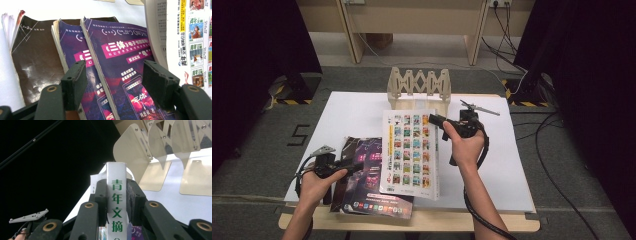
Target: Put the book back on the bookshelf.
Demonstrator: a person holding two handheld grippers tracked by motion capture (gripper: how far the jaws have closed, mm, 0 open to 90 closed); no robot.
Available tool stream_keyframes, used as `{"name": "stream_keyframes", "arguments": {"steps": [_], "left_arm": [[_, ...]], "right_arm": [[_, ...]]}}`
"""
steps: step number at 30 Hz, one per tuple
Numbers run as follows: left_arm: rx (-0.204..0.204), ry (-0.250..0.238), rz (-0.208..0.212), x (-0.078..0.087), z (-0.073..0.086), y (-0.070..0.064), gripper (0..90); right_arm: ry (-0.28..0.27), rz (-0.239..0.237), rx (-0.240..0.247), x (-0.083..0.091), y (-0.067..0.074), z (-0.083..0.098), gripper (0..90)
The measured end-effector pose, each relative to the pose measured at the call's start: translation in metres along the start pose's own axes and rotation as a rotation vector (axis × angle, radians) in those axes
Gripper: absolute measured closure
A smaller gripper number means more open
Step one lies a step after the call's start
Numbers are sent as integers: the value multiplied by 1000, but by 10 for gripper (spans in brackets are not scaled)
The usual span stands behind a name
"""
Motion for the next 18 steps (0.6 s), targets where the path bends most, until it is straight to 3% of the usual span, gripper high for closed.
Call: {"name": "stream_keyframes", "arguments": {"steps": [18], "left_arm": [[9,-13,9,4,0,0,356]], "right_arm": [[-52,18,-2,12,1,-16,745]]}}
Point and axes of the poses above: each handheld gripper's, and its own axes: x roughly backward along the jaws, z roughly out of its underside, y roughly to its left, the point moved 9 cm from there along -x, roughly forward along the jaws, and after that the axes turned 11 degrees about y, right-handed, at the moved point
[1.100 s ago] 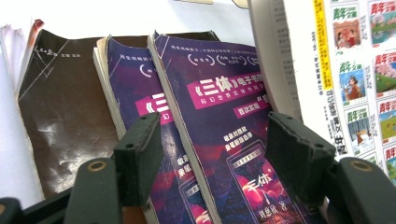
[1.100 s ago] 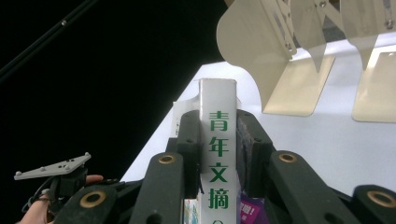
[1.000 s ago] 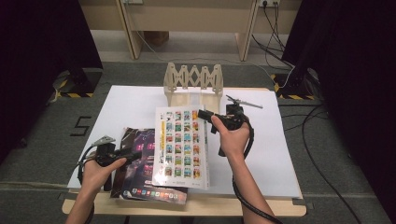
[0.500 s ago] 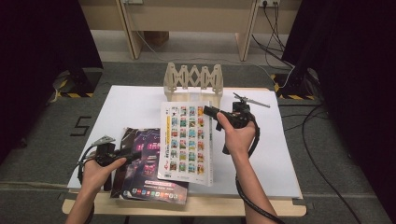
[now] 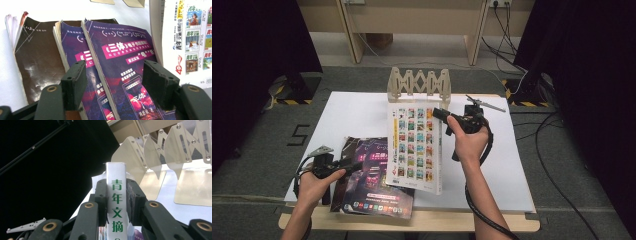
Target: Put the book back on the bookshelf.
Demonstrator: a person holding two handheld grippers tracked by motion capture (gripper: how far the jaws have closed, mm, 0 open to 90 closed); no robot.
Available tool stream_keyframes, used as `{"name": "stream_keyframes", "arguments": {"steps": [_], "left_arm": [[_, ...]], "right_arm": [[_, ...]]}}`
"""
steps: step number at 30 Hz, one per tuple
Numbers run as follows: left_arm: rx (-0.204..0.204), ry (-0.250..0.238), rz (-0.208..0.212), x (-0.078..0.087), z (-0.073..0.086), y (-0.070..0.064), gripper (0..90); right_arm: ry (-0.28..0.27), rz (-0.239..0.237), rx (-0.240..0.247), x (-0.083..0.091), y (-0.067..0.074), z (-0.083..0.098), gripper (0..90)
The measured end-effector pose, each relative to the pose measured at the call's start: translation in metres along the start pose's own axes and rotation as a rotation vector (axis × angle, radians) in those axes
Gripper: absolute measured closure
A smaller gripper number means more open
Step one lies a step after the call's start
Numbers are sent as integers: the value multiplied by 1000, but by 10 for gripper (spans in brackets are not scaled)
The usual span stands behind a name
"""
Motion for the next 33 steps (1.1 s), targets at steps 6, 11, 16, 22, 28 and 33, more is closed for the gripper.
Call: {"name": "stream_keyframes", "arguments": {"steps": [6,11,16,22,28,33], "left_arm": [[-1,-4,4,1,1,-2,356],[2,-4,3,1,2,-2,356],[15,-3,-14,3,6,3,356],[20,-11,-15,3,5,7,354],[25,-7,-20,1,5,11,353],[15,-22,-9,-1,-4,9,353]], "right_arm": [[-10,-1,-5,4,0,-2,745],[-18,-4,-6,7,-2,-5,745],[-32,-4,4,13,-3,-12,745],[-61,-3,9,19,-2,-22,745],[-87,16,8,25,-5,-31,744],[-112,37,-1,31,-11,-35,745]]}}
Point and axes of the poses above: each handheld gripper's, and its own axes: x roughly backward along the jaws, z roughly out of its underside, y roughly to its left, the point moved 9 cm from there along -x, roughly forward along the jaws, and after that the axes turned 11 degrees about y, right-handed, at the moved point
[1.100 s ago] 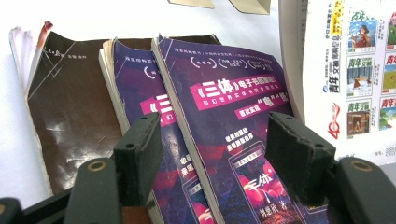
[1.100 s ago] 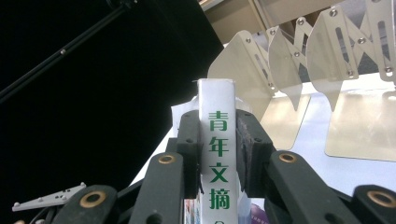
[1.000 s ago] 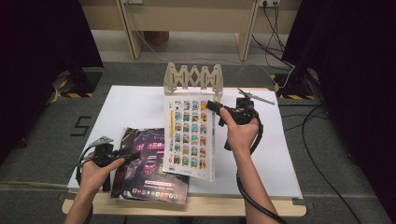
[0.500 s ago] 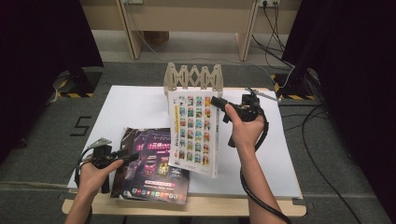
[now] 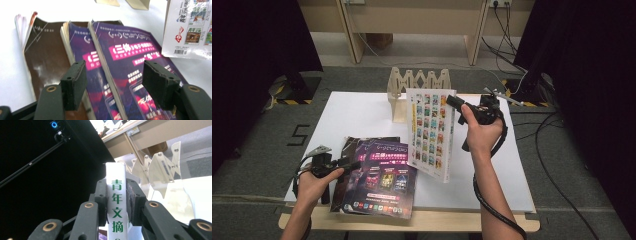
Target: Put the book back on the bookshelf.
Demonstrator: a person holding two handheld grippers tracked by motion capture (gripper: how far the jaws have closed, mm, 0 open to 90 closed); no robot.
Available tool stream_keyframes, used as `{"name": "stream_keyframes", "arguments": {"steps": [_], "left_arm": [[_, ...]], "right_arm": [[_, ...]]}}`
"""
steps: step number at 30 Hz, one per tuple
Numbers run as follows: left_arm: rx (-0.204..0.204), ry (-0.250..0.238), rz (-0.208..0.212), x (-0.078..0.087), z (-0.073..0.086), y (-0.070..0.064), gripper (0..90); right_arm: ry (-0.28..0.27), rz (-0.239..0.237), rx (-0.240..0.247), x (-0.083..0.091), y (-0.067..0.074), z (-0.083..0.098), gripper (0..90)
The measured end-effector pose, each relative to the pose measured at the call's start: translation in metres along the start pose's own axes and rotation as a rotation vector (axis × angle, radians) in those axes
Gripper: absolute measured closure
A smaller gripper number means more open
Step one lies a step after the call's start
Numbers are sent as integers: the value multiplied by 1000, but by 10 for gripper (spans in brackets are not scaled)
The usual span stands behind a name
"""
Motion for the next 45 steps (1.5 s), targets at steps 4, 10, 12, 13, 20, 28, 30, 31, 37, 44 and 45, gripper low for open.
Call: {"name": "stream_keyframes", "arguments": {"steps": [4,10,12,13,20,28,30,31,37,44,45], "left_arm": [[-5,-3,5,-2,-4,-1,353],[-25,6,19,-6,-6,-5,353],[-29,2,20,-6,-7,-7,353],[-29,2,20,-6,-7,-7,353],[-23,-4,24,-4,-9,-6,353],[-12,-8,9,-2,-6,-4,353],[-11,-11,10,-1,-6,-5,353],[-15,-13,11,0,-7,-6,353],[-21,-15,16,0,-7,-9,353],[-22,-11,12,-1,-7,-7,353],[-22,-11,12,-1,-7,-7,353]], "right_arm": [[-18,9,-4,4,-3,-3,744],[-52,42,-25,11,-6,-6,744],[-62,53,-21,13,-8,-7,744],[-62,53,-21,13,-8,-7,744],[-76,55,-19,17,-9,-11,744],[-88,56,-9,15,-10,-15,744],[-90,56,-9,16,-9,-15,744],[-95,58,-11,17,-9,-16,744],[-113,72,2,22,-7,-18,744],[-123,91,-1,23,-12,-21,743],[-124,93,3,23,-13,-22,743]]}}
Point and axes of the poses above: each handheld gripper's, and its own axes: x roughly backward along the jaws, z roughly out of its underside, y roughly to its left, the point moved 9 cm from there along -x, roughly forward along the jaws, and after that the axes turned 11 degrees about y, right-handed, at the moved point
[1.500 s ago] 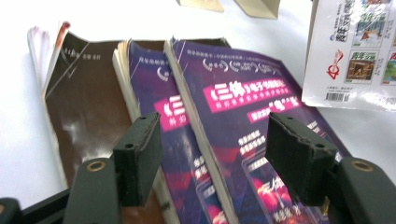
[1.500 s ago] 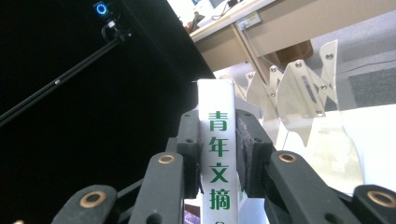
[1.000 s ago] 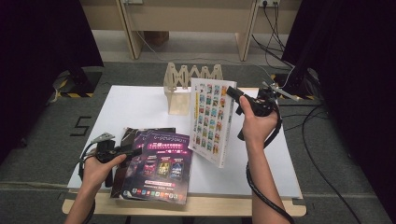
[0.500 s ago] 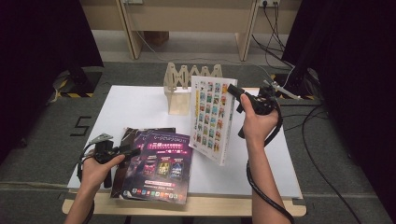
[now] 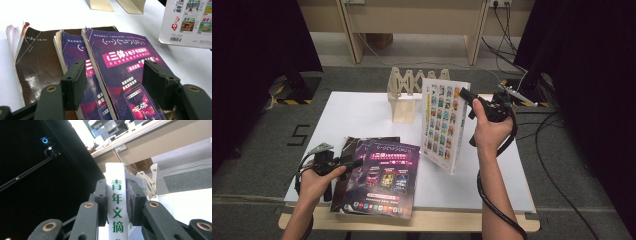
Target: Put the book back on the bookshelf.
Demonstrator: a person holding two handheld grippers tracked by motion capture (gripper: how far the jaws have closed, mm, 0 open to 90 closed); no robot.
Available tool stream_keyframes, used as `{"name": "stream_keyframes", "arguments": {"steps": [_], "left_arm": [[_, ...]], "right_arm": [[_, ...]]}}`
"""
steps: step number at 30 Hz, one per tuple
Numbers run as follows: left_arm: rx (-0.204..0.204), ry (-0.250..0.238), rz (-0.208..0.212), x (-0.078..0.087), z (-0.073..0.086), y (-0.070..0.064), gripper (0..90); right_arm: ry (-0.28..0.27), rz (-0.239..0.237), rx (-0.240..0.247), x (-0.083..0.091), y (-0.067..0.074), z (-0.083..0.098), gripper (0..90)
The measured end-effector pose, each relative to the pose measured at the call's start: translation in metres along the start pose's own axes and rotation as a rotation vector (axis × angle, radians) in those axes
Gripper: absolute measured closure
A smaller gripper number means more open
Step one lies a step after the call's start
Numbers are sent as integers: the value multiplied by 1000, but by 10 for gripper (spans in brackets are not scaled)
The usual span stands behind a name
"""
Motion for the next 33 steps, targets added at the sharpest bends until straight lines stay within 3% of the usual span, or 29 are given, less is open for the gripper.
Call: {"name": "stream_keyframes", "arguments": {"steps": [8,33], "left_arm": [[4,3,-7,-1,2,4,353],[16,-6,-12,1,3,6,352]], "right_arm": [[-20,-4,-1,0,-1,-7,743],[-48,55,7,-20,-9,-23,742]]}}
Point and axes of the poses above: each handheld gripper's, and its own axes: x roughly backward along the jaws, z roughly out of its underside, y roughly to its left, the point moved 9 cm from there along -x, roughly forward along the jaws, and after that the axes turned 11 degrees about y, right-handed, at the moved point
